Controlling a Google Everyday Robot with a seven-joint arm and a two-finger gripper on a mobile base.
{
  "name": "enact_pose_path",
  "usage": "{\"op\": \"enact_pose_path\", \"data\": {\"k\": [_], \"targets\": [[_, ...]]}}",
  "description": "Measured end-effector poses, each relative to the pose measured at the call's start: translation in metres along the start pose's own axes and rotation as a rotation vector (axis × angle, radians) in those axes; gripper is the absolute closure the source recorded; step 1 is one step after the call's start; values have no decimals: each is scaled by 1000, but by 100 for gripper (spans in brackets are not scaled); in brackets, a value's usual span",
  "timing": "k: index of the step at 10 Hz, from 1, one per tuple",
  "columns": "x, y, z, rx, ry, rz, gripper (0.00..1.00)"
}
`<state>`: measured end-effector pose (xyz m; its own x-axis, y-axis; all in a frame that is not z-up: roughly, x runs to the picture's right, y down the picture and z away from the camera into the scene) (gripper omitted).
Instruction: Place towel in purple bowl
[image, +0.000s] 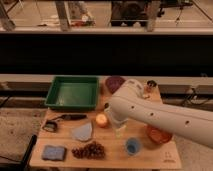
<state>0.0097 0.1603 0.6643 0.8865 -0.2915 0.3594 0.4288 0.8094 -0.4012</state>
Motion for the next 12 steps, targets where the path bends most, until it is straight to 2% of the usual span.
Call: {"op": "enact_pose_path", "data": {"k": [1,2,4,6,7,8,9,12], "targets": [[-19,-5,0,15,-20,-27,20],[-52,-11,2,37,-51,-70,20],[-95,-23,7,78,-81,-142,20],[-143,-40,19,124,-116,-228,20],[-159,-48,28,143,-127,-266,20],[-169,-54,37,152,-136,-291,20],[-174,-63,53,156,-147,-313,20],[-167,-75,98,135,-161,-325,20]]}}
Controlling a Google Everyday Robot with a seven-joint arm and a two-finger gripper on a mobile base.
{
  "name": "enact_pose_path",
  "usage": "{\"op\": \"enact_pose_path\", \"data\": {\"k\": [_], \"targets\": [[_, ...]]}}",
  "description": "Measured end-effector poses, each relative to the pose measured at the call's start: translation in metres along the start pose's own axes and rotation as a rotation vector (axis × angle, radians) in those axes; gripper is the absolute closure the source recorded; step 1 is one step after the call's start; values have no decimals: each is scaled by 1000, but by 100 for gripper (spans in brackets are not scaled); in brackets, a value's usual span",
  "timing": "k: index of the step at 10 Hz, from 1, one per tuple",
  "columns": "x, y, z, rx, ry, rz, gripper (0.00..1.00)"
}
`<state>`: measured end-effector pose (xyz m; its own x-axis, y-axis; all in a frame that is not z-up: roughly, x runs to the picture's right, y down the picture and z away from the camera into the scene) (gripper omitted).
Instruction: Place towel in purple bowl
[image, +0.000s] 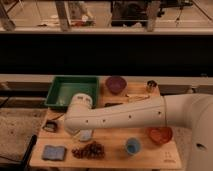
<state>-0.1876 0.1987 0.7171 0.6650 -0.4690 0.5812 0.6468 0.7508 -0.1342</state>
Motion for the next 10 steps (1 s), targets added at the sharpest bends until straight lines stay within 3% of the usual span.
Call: {"op": "enact_pose_path", "data": {"k": [5,7,10], "targets": [[24,7,49,-80,11,28,20],[30,8,55,-105,18,37,20],[30,9,56,-107,17,37,20]]}}
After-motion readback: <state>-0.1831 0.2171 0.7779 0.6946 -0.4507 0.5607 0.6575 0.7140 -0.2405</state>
